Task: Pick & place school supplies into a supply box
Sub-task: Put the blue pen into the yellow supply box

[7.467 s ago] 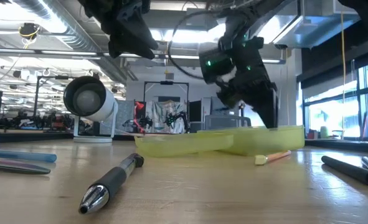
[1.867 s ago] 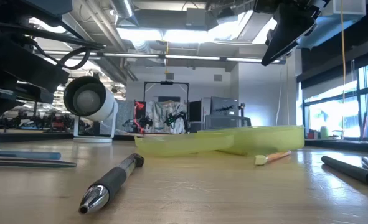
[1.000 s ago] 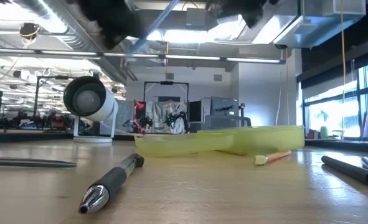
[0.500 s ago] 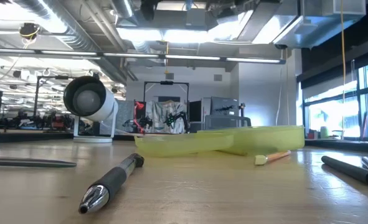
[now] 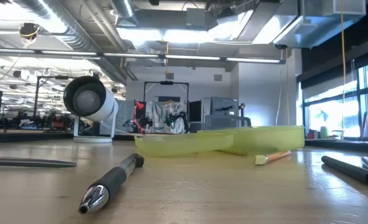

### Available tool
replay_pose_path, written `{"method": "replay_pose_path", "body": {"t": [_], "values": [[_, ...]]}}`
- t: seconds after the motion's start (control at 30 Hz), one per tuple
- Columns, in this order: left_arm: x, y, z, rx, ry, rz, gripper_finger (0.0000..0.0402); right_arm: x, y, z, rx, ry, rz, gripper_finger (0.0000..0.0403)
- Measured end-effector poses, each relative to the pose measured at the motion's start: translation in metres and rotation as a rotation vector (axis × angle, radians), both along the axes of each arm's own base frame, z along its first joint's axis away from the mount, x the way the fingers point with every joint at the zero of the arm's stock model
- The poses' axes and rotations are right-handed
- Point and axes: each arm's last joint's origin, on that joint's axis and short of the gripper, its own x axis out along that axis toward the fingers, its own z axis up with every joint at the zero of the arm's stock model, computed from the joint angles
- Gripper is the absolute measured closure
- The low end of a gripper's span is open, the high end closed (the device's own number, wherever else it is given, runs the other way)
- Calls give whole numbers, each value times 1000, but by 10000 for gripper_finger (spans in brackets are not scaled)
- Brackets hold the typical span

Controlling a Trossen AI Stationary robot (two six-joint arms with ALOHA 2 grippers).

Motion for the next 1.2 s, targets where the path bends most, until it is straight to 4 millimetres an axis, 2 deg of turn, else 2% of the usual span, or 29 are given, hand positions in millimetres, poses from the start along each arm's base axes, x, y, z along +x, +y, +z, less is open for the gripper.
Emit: {"method": "replay_pose_path", "body": {"t": [0.2, 0.67, 1.2], "values": [[0, 0, 1, 22, -8, 0, 384, 6, 1, 2, 9, -66, -1, 265], [0, 0, 1, 32, -9, 0, 384, 12, -2, 1, -10, -101, -11, 266], [0, 0, 1, 40, -5, 13, 384, 20, 0, -5, -7, -113, -3, 315]]}}
